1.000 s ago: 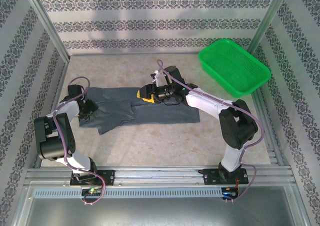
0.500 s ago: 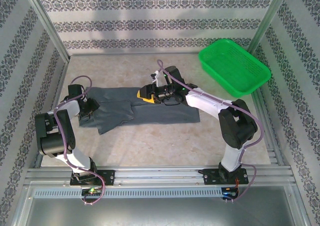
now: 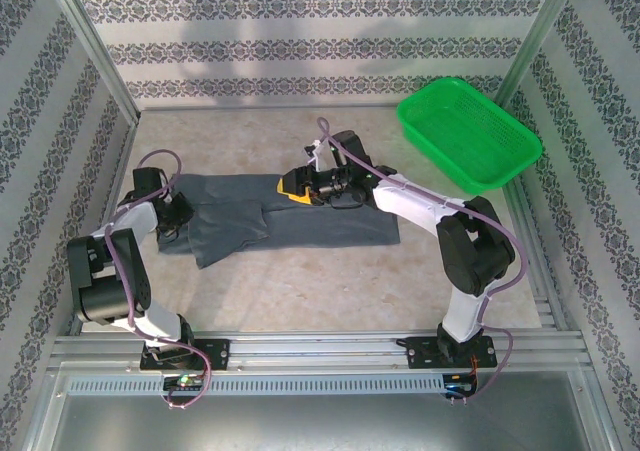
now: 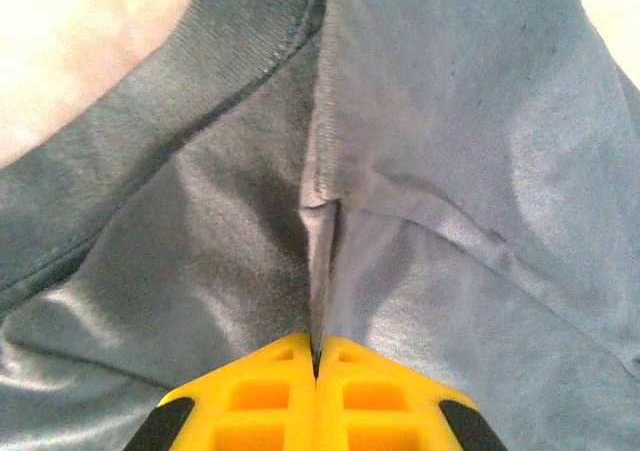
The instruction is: Fold and stack the t-shirts
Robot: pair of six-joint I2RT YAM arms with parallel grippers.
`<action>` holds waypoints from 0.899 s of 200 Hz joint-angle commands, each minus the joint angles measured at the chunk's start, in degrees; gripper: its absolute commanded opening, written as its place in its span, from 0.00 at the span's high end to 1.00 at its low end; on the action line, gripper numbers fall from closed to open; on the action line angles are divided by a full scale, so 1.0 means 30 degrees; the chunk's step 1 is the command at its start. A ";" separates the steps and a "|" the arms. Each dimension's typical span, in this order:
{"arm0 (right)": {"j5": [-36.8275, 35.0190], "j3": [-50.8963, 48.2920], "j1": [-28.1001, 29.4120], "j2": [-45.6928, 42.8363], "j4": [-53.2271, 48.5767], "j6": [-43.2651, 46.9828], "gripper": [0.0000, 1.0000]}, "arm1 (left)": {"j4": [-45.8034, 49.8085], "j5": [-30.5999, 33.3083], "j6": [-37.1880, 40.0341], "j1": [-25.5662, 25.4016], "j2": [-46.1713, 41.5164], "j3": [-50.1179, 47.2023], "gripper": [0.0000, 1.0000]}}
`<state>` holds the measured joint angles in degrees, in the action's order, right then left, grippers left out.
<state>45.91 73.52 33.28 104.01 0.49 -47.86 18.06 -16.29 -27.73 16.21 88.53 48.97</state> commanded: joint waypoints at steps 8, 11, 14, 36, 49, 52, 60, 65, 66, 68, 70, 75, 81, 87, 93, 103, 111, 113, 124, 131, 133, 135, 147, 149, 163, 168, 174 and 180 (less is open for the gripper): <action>-0.0130 0.0119 -0.0276 0.0251 -0.0391 0.0093 0.43 | 0.2063 0.0476 -0.1884 0.0062 -0.0457 0.1585 1.00; -0.0143 0.0110 -0.0281 0.0253 -0.0397 0.0101 0.43 | 0.2156 0.0505 -0.2051 0.0074 -0.0427 0.1721 1.00; -0.0138 0.0104 -0.0309 0.0253 -0.0413 0.0102 0.43 | 0.2266 0.0487 -0.2204 0.0076 -0.0390 0.1873 1.00; -0.0128 0.0104 -0.0398 0.0180 -0.0539 0.0117 0.43 | 0.3295 0.0531 -0.2739 0.0106 0.0469 0.3452 1.00; -0.0128 0.0075 -0.0456 0.0166 -0.0632 0.0204 0.44 | 0.4020 0.0645 -0.2663 0.0105 0.1221 0.4621 1.00; -0.0142 0.0047 -0.0487 0.0151 -0.0680 0.0217 0.44 | 0.4198 0.0695 -0.2632 0.0105 0.1405 0.4821 1.00; -0.0187 0.0017 -0.0487 0.0114 -0.0777 0.0263 0.44 | 0.4667 0.0816 -0.2483 0.0120 0.2002 0.5644 1.00; -0.0186 -0.0026 -0.0514 0.0074 -0.0808 0.0279 0.44 | 0.4933 0.0958 -0.2375 0.0133 0.2305 0.6101 1.00; -0.0186 -0.0034 -0.0515 0.0061 -0.0823 0.0279 0.44 | 0.5022 0.0983 -0.2353 0.0134 0.2393 0.6183 1.00; -0.0208 -0.0062 -0.0538 0.0051 -0.0812 0.0278 0.44 | 0.5162 0.1053 -0.2314 0.0135 0.2555 0.6369 1.00; -0.0214 -0.0084 -0.0544 0.0034 -0.0824 0.0293 0.44 | 0.5285 0.1136 -0.2282 0.0135 0.2683 0.6554 1.00; -0.0252 -0.0150 -0.0571 -0.0041 -0.0833 0.0279 0.44 | 0.5497 0.1267 -0.2178 0.0135 0.3019 0.6954 1.00; -0.0267 -0.0237 -0.0603 -0.0080 -0.0832 0.0293 0.44 | 0.5674 0.1399 -0.2043 0.0135 0.3362 0.7390 1.00; -0.0291 -0.0340 -0.0655 -0.0151 -0.0839 0.0297 0.44 | 0.5846 0.1576 -0.1938 0.0135 0.3712 0.7782 1.00; -0.0320 -0.0441 -0.0691 -0.0219 -0.0839 0.0300 0.44 | 0.5970 0.1730 -0.1815 0.0161 0.4056 0.8139 1.00; -0.0376 -0.0637 -0.0749 -0.0346 -0.0839 0.0308 0.44 | 0.6173 0.1956 -0.1638 0.0164 0.4679 0.8691 1.00; -0.0392 -0.0783 -0.0807 -0.0460 -0.0838 0.0286 0.44 | 0.6371 0.2085 -0.1462 0.0163 0.5172 0.9113 1.00; -0.0406 -0.0821 -0.0845 -0.0489 -0.0838 0.0280 0.44 | 0.6408 0.2097 -0.1418 0.0164 0.5278 0.9232 1.00; -0.0479 -0.1018 -0.0890 -0.0645 -0.0838 0.0278 0.44 | 0.6615 0.2307 -0.1222 0.0164 0.5959 0.9770 1.00; -0.0534 -0.1132 -0.0940 -0.0753 -0.0863 0.0278 0.44 | 0.6747 0.2568 -0.1123 0.0164 0.6352 1.0013 0.99; -0.0559 -0.1172 -0.0966 -0.0789 -0.0866 0.0285 0.44 | 0.6729 0.2628 -0.1054 0.0164 0.6416 1.0058 0.98; -0.0616 -0.1218 -0.0973 -0.0820 -0.0867 0.0295 0.44 | 0.6724 0.2702 -0.1023 0.0164 0.6527 1.0106 0.98; -0.0782 -0.1432 -0.1066 -0.1038 -0.0990 0.0335 0.45 | 0.6708 0.3226 -0.0775 0.0171 0.6963 1.0403 0.95; -0.0833 -0.1481 -0.1093 -0.1059 -0.1022 0.0351 0.45 | 0.6697 0.3313 -0.0755 0.0166 0.7037 1.0456 0.95; -0.1263 -0.1693 -0.1302 -0.1366 -0.1417 0.0577 0.47 | 0.6686 0.3901 -0.0431 0.0135 0.7172 1.0698 0.92; -0.1485 -0.1760 -0.1403 -0.1490 -0.1585 0.0676 0.47 | 0.6763 0.4171 -0.0426 0.0135 0.7124 1.0756 0.90; -0.1774 -0.1849 -0.1570 -0.1629 -0.1838 0.0794 0.48 | 0.6857 0.4531 -0.0492 0.0098 0.7021 1.0795 0.86; -0.2183 -0.1867 -0.1767 -0.1772 -0.2318 0.1037 0.49 | 0.6947 0.4940 -0.0567 0.0065 0.6753 1.0736 0.78</action>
<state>43.22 68.90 29.89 102.45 -3.18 -47.55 35.70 -7.70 -30.98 16.21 110.06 79.24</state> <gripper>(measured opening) 0.530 0.118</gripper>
